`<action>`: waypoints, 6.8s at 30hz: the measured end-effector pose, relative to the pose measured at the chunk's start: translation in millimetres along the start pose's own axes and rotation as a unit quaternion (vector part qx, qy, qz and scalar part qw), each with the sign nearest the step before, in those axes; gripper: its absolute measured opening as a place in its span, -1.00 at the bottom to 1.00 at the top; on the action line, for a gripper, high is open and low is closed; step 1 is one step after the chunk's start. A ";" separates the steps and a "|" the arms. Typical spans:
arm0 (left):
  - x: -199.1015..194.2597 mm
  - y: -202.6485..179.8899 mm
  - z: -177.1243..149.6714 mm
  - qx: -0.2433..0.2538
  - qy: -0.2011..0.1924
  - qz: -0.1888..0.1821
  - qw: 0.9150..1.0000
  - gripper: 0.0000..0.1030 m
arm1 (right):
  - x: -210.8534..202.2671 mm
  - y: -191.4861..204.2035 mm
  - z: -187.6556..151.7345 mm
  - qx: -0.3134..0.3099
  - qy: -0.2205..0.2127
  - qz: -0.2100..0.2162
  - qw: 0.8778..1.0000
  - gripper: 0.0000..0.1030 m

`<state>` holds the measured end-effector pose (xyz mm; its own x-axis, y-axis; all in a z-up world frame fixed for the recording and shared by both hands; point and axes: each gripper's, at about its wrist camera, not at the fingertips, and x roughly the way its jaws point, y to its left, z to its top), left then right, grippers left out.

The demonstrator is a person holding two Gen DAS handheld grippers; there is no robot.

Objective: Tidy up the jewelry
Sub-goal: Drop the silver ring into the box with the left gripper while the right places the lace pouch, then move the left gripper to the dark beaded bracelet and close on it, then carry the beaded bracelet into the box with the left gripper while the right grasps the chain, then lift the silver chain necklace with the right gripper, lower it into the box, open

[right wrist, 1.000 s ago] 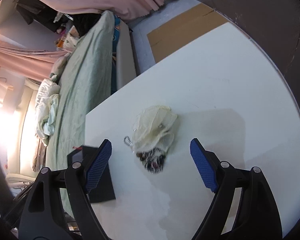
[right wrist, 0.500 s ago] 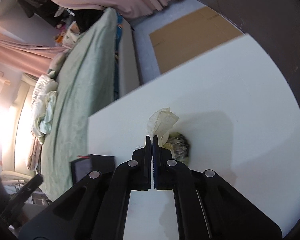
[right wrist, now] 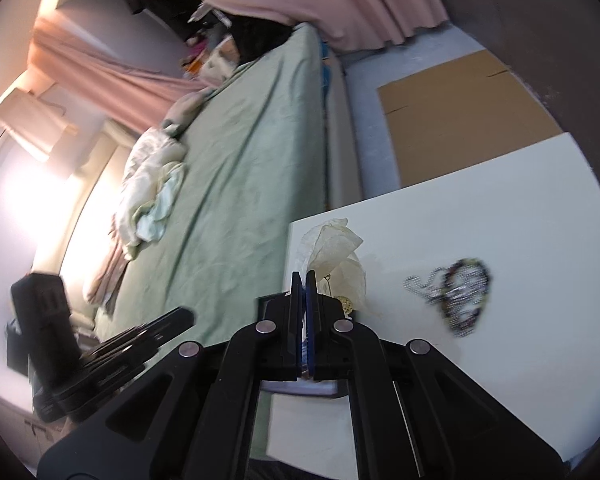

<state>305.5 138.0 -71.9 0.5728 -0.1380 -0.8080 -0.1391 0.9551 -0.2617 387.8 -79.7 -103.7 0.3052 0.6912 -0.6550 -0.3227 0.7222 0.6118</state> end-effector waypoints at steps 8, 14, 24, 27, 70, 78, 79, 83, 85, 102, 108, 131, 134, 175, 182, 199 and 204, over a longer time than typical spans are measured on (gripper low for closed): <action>-11.4 10.3 2.8 -0.006 -0.009 -0.004 1.000 -0.79 | 30.6 32.9 -21.2 -0.005 0.068 0.039 0.997 -0.83; -11.6 7.7 -1.1 -0.002 -0.007 -0.012 1.000 -0.79 | 25.4 20.4 -28.7 0.007 0.051 -0.005 0.999 0.43; 11.5 -19.5 -10.2 0.016 0.020 -0.039 0.999 -0.79 | -5.1 -7.3 -32.7 0.015 0.026 -0.032 0.999 0.48; 19.9 -29.9 -12.8 0.024 0.034 -0.038 0.998 -0.53 | -10.0 -18.6 -34.7 0.025 0.023 -0.036 0.999 0.48; 151.8 -127.8 -6.9 0.053 0.109 -0.047 0.992 -0.41 | -87.7 -172.4 -58.2 0.138 -0.031 -0.079 0.987 0.54; 189.1 -139.4 -2.2 0.081 0.132 -0.035 0.987 -0.47 | -83.9 -186.4 -59.0 0.147 -0.025 -0.088 0.985 0.54; 192.1 -140.7 -2.3 0.084 0.134 -0.034 0.987 -0.48 | -83.2 -187.6 -58.9 0.148 -0.024 -0.088 0.985 0.54; 203.2 -146.2 1.1 0.097 0.141 -0.027 0.985 -0.51 | -81.5 -191.9 -59.1 0.151 -0.022 -0.092 0.984 0.54; 209.6 -149.9 2.7 0.104 0.145 -0.021 0.984 -0.51 | -81.0 -192.8 -59.3 0.152 -0.022 -0.093 0.984 0.54; 198.2 -158.1 3.5 0.112 0.143 -0.022 0.983 -0.89 | -81.8 -182.4 -56.0 0.144 -0.021 -0.097 0.985 0.54; 152.1 -168.3 12.1 0.116 0.117 -0.059 0.985 -0.89 | -79.2 -168.3 -51.7 0.133 -0.021 -0.092 0.987 0.54; 33.8 -135.9 29.5 0.103 0.030 -0.058 0.993 -0.89 | -16.4 -127.0 -24.3 0.059 0.042 -0.105 0.992 0.54; 26.7 -125.3 27.7 0.095 0.026 -0.052 0.994 -0.89 | 0.8 -123.8 -19.6 0.049 0.058 -0.110 0.991 0.54; 34.3 -28.9 -20.3 -0.008 0.044 -0.011 0.999 0.12 | -51.7 -18.6 22.8 -0.070 -0.026 -0.094 0.993 -0.93; 16.8 -28.2 -17.7 -0.005 0.021 -0.015 1.000 0.48 | -94.4 32.3 38.7 -0.111 -0.069 -0.075 0.989 -0.93; -38.8 -3.0 -19.6 -0.028 -0.030 -0.028 0.999 0.57 | -175.9 128.0 58.9 -0.179 -0.152 -0.038 0.971 -0.93; -49.5 3.6 -25.4 -0.034 -0.040 -0.026 0.998 0.64 | -191.2 152.7 59.2 -0.194 -0.167 -0.025 0.966 -0.93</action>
<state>256.1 141.7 -46.3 0.6431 -0.1634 -0.7481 -0.1595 0.9270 -0.3395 333.2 -100.1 141.2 0.5798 0.6726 -0.4598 -0.5927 0.7354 0.3284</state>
